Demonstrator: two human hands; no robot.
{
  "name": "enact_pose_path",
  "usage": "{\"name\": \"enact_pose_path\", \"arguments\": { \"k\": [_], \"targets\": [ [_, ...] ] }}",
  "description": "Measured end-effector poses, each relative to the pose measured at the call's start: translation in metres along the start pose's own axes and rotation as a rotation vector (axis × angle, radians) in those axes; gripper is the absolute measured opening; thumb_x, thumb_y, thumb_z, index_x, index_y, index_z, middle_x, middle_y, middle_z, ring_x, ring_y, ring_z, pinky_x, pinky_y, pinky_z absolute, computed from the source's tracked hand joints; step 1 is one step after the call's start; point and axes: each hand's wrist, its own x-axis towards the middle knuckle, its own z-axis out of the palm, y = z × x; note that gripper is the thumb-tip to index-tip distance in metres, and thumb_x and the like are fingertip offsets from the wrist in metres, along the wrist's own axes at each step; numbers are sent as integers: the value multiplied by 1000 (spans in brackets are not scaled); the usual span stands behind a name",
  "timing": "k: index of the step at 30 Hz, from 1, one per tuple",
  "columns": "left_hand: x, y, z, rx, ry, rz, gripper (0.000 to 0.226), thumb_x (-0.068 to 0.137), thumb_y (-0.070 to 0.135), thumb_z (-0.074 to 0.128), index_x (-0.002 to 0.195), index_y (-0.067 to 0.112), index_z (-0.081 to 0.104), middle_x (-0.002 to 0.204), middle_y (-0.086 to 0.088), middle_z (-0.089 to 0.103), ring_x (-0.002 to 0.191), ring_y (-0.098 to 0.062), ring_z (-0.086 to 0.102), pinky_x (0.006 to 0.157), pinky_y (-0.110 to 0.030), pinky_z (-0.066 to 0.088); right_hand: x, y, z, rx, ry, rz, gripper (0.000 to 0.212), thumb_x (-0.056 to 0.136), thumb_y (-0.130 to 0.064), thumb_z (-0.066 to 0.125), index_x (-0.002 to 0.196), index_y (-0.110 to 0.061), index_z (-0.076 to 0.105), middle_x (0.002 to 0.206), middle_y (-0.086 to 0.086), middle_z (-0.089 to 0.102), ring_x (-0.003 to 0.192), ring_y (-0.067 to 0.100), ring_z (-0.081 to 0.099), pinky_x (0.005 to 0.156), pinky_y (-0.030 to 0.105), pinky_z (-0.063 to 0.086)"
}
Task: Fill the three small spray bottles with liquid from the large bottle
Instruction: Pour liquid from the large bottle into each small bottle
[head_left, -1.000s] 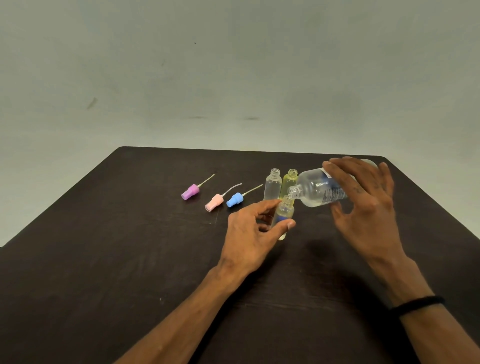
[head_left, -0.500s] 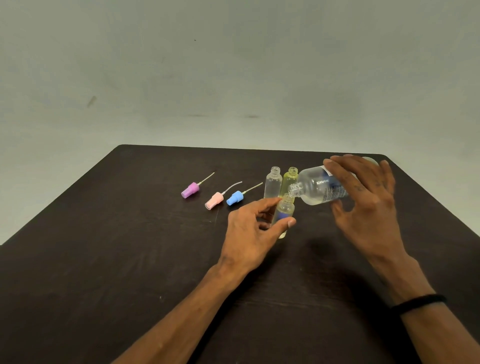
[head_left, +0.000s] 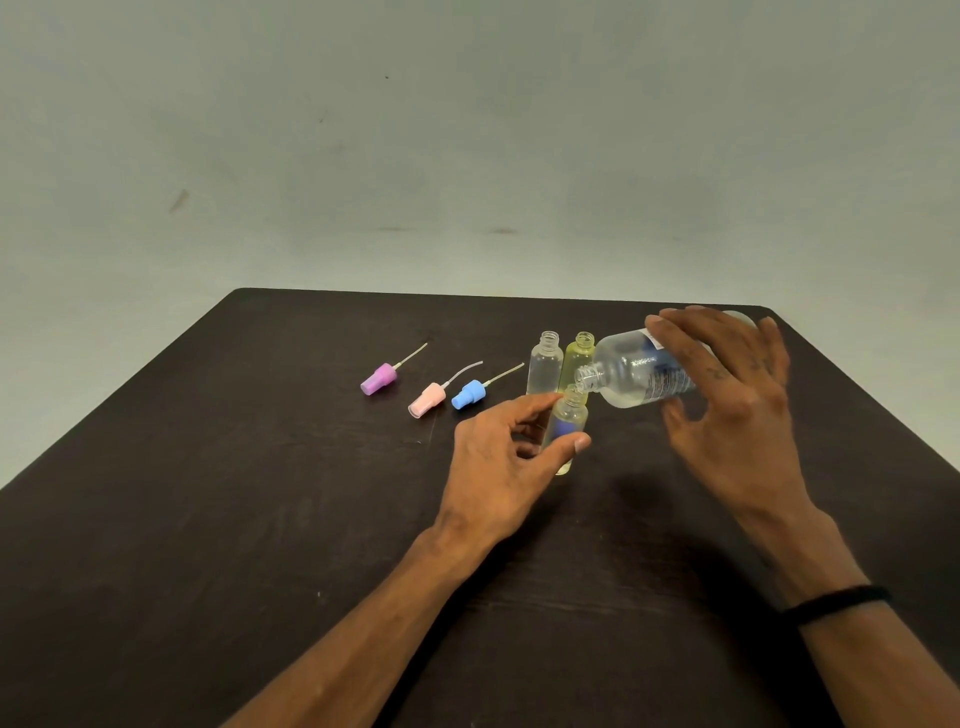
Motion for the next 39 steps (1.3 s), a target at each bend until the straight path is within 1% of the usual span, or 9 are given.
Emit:
{"name": "enact_pose_path", "arguments": {
  "k": [7, 12, 22, 29, 34, 39],
  "targets": [
    [0, 1, 0, 9, -6, 3, 56, 85, 43, 85, 135, 24, 71, 116, 9, 77, 104, -6, 72, 86, -27, 63, 0, -1, 0, 6, 5, -1, 89, 67, 15, 85, 147, -15, 61, 146, 9, 62, 142, 29, 50, 122, 71, 24],
    [-1, 2, -1, 8, -9, 9, 54, 86, 43, 85, 135, 25, 71, 115, 10, 77, 105, -6, 72, 85, -27, 63, 0, -1, -1, 11, -1, 7, 88, 68, 15, 85, 147, -14, 61, 147, 10, 62, 142, 34, 53, 123, 70, 23],
    [-1, 4, -1, 0, 8, 9, 55, 85, 40, 86, 135, 23, 71, 114, 10, 77, 104, -5, 72, 85, -25, 63, 0, -1, 0, 10, 1, 2, 89, 67, 16, 85, 147, -15, 61, 147, 9, 62, 142, 31, 51, 123, 71, 24],
    [-2, 5, -2, 19, 0, 14, 57, 85, 42, 85, 137, 23, 69, 118, 10, 76, 106, -2, 70, 87, -23, 62, 0, -1, -1, 8, -7, 4, 90, 66, 15, 85, 148, -14, 61, 147, 10, 62, 142, 31, 52, 122, 71, 23],
    [-2, 5, -2, 22, -6, 9, 58, 85, 43, 84, 137, 24, 69, 118, 9, 76, 105, -4, 71, 87, -25, 63, -1, 0, 1, 13, -18, 11, 91, 66, 14, 87, 148, -14, 60, 148, 9, 61, 142, 32, 52, 123, 71, 24],
    [-2, 7, -2, -8, 20, -3, 52, 84, 36, 87, 133, 22, 73, 106, 10, 78, 99, -8, 72, 83, -26, 63, -2, 0, 1, 36, -55, 49, 88, 67, 7, 89, 148, -14, 61, 147, 10, 62, 140, 34, 54, 123, 71, 23]
  ]
}}
